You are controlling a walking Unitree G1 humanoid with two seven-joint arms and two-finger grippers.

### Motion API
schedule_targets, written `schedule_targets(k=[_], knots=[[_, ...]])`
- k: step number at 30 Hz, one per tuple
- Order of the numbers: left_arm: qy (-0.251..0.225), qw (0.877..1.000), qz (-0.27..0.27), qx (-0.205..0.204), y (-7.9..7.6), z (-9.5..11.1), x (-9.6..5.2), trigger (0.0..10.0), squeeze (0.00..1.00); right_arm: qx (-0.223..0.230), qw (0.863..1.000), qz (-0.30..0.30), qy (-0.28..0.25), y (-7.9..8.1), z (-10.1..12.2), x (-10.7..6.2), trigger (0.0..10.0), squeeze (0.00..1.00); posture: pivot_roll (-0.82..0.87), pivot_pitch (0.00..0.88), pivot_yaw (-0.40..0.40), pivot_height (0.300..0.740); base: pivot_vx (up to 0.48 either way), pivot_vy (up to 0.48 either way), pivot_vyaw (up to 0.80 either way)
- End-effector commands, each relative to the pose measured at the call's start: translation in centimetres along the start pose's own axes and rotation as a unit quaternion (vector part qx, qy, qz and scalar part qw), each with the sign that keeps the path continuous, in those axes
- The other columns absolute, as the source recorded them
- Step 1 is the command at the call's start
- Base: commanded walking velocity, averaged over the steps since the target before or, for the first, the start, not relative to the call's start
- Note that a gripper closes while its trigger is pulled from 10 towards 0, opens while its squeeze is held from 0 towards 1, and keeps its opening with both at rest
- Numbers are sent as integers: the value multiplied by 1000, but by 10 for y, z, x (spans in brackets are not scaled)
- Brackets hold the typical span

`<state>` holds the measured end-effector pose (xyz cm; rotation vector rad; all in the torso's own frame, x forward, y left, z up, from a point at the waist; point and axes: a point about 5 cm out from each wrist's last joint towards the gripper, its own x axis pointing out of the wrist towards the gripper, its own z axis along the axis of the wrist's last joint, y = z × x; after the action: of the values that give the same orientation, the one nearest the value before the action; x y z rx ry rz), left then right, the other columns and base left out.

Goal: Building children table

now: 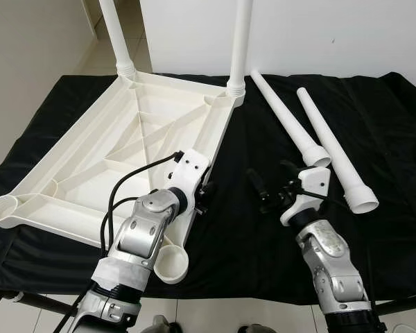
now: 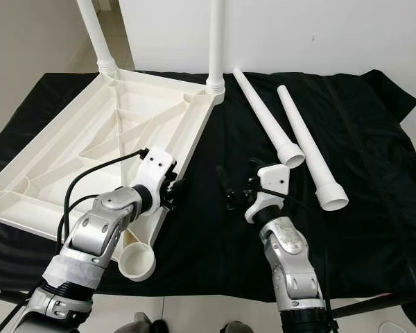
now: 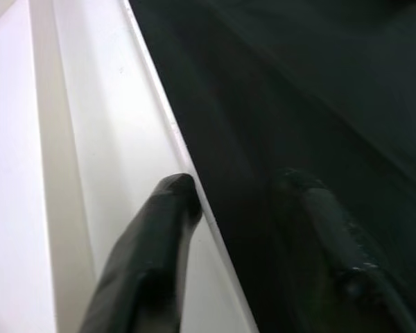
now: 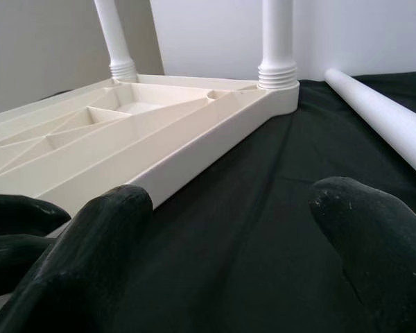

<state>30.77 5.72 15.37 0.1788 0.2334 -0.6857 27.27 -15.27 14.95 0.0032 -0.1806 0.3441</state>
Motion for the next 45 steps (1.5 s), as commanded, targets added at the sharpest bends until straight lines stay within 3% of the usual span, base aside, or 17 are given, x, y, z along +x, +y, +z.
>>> schedule_targets(k=[1, 3, 4, 8, 15, 17, 21, 24, 27, 31, 34, 45], knots=[[-14, 1000, -13, 17, 0, 5, -2, 10000, 949, -3, 1000, -4, 1, 0, -1, -2, 10000, 0, -144, 77, 80, 740, 0, 0, 0], [-17, 1000, -12, 20, 1, 6, -2, 10000, 949, -3, 1000, -5, 1, 1, -1, -2, 10000, 0, -144, 77, 84, 740, 0, 0, 0], [-20, 999, -13, 25, 2, 8, -3, 10000, 0, -3, 1000, -5, 1, 1, -1, -2, 10000, 0, -144, 77, 84, 740, 0, 0, 0], [-30, 999, -7, 33, 3, 10, -3, 10000, 0, -3, 1000, -5, 1, 1, -1, -2, 10000, 0, -144, 77, 84, 740, 0, 0, 0], [-91, 991, -64, 74, 11, 19, -30, 10000, 0, -2, 1000, -3, 0, 2, -2, 0, 10000, 0, -138, 75, 84, 740, 0, 0, 0], [-93, 988, -97, 78, 15, 16, -44, 10000, 0, -2, 1000, -2, 0, 3, -2, 0, 10000, 0, -131, 72, 80, 740, 0, 0, 0], [-83, 986, -113, 90, 25, 11, -61, 10000, 0, -3, 1000, -1, 0, 3, -2, 1, 10000, 0, -131, 72, 80, 740, 0, 0, 0], [-80, 986, -114, 93, 27, 11, -63, 10000, 0, -3, 1000, -1, 0, 3, -2, 2, 10000, 0, -131, 72, 80, 740, 0, 0, 0], [-25, 987, -114, 108, 46, -6, -84, 10000, 0, -4, 1000, 0, -2, 2, -1, 2, 10000, 0, -125, 57, 77, 740, 0, 0, 0], [4, 986, -123, 111, 54, -13, -97, 10000, 0, -5, 1000, 0, -2, 2, -1, 3, 10000, 0, -125, 57, 77, 740, 0, 0, 0], [57, 980, -136, 133, 64, -27, -114, 10000, 0, -5, 1000, 4, -3, 2, -2, 4, 10000, 0, -119, 52, 75, 740, 0, 0, 0], [127, 974, -146, 119, 77, -45, -138, 10000, 0, -6, 1000, 5, -4, 3, -2, 5, 10000, 0, -115, 48, 77, 740, 0, 0, 0]])
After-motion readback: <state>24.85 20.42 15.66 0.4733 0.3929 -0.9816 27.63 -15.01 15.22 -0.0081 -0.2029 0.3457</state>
